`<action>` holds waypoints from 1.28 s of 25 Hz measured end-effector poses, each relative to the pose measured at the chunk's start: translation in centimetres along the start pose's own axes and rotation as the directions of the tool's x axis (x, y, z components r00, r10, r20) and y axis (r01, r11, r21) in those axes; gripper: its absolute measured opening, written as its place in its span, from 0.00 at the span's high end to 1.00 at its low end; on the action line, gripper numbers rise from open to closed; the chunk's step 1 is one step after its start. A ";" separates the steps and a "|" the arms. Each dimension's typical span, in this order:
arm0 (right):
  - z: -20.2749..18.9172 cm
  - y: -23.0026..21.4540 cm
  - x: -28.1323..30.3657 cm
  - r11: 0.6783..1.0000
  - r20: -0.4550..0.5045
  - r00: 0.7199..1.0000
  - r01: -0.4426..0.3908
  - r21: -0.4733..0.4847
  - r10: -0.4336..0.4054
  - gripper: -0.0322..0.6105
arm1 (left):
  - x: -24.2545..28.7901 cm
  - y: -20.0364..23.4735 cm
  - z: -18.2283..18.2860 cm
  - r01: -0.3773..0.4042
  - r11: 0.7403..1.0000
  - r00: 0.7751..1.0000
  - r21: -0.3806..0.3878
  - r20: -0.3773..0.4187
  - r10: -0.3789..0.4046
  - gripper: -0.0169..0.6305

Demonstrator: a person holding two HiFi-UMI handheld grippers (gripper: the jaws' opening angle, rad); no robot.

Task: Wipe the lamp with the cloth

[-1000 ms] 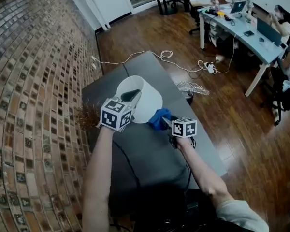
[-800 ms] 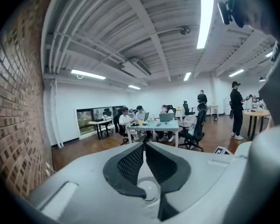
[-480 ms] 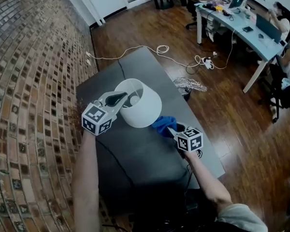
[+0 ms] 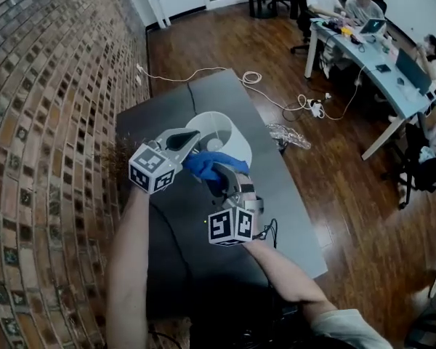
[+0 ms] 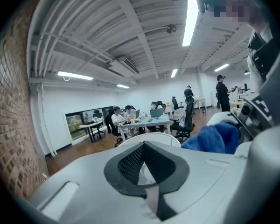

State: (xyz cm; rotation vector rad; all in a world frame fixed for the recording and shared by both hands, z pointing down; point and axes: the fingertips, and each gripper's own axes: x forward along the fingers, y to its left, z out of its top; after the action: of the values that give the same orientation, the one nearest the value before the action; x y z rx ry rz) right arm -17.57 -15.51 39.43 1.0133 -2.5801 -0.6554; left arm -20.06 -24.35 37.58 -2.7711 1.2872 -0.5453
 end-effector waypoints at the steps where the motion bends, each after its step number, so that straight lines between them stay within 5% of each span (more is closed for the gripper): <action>1: -1.4 1.8 0.4 0.998 -0.046 0.999 -0.015 -0.059 0.012 0.80 | 0.1 -0.1 -0.1 -0.004 1.000 1.000 0.021 -0.006 0.004 0.97; 3: -5.7 5.8 0.4 0.988 -0.175 0.982 -0.098 -0.121 0.076 0.80 | 0.3 -0.7 -0.1 0.005 0.998 1.000 0.064 -0.011 -0.004 0.97; 7: -12.3 10.6 -1.6 0.960 -0.366 0.906 -0.263 -0.094 0.213 0.80 | 0.4 -1.4 -0.3 0.030 0.995 0.999 0.090 -0.021 -0.029 0.97; 9: -9.1 9.1 -2.2 0.961 -0.321 0.924 -0.254 -0.113 0.206 0.80 | 0.3 -1.4 -0.2 0.057 0.998 0.998 0.041 -0.015 -0.057 0.97; 11: -2.6 6.2 -1.8 0.951 -0.217 0.969 -0.171 -0.260 0.115 0.80 | 0.4 -1.1 0.1 0.092 0.996 0.996 -0.008 -0.022 -0.092 0.97; 12: 0.5 4.8 -1.3 0.919 -0.169 0.984 -0.108 -0.378 0.047 0.80 | 0.5 -1.0 0.1 0.109 0.994 0.993 -0.021 -0.035 -0.110 0.97; 15: 4.0 3.4 1.3 0.749 -0.126 0.986 0.001 -0.663 -0.113 0.80 | 0.5 -0.8 -0.2 0.152 0.988 0.985 -0.041 -0.072 -0.155 0.97; 18: 0.3 5.4 3.0 0.711 -0.222 0.970 -0.089 -0.698 -0.096 0.80 | 0.4 -0.8 -0.3 0.165 0.985 0.984 -0.059 -0.057 -0.168 0.97; 21: -7.0 10.2 2.8 0.729 -0.372 0.928 -0.278 -0.625 0.035 0.80 | 0.4 -1.2 -0.3 0.149 0.989 0.987 -0.021 -0.051 -0.150 0.97; 24: -15.3 15.4 0.6 0.735 -0.540 0.819 -0.485 -0.473 0.194 0.80 | 0.2 -1.4 -0.6 0.121 0.992 0.991 0.034 -0.067 -0.119 0.97; 27: -18.5 16.0 -3.1 0.827 -0.573 0.754 -0.518 -0.217 0.322 0.80 | -0.4 -2.6 0.6 0.066 0.992 0.996 0.104 -0.062 -0.060 0.97; 29: -18.5 14.0 -4.8 0.886 -0.527 0.757 -0.463 -0.016 0.386 0.80 | -0.1 -4.5 3.3 0.011 0.993 1.000 0.116 -0.018 -0.009 0.97; 32: -17.4 9.7 -7.1 0.909 -0.422 0.805 -0.363 0.207 0.417 0.80 | 2.2 -8.3 4.7 -0.070 0.969 0.990 0.237 -0.103 0.096 0.97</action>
State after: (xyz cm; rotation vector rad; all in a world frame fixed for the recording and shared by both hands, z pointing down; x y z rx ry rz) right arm -10.71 -9.55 58.53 0.5411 -2.3058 -0.1310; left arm -11.12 -21.06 35.36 -2.5159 1.2618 -0.8021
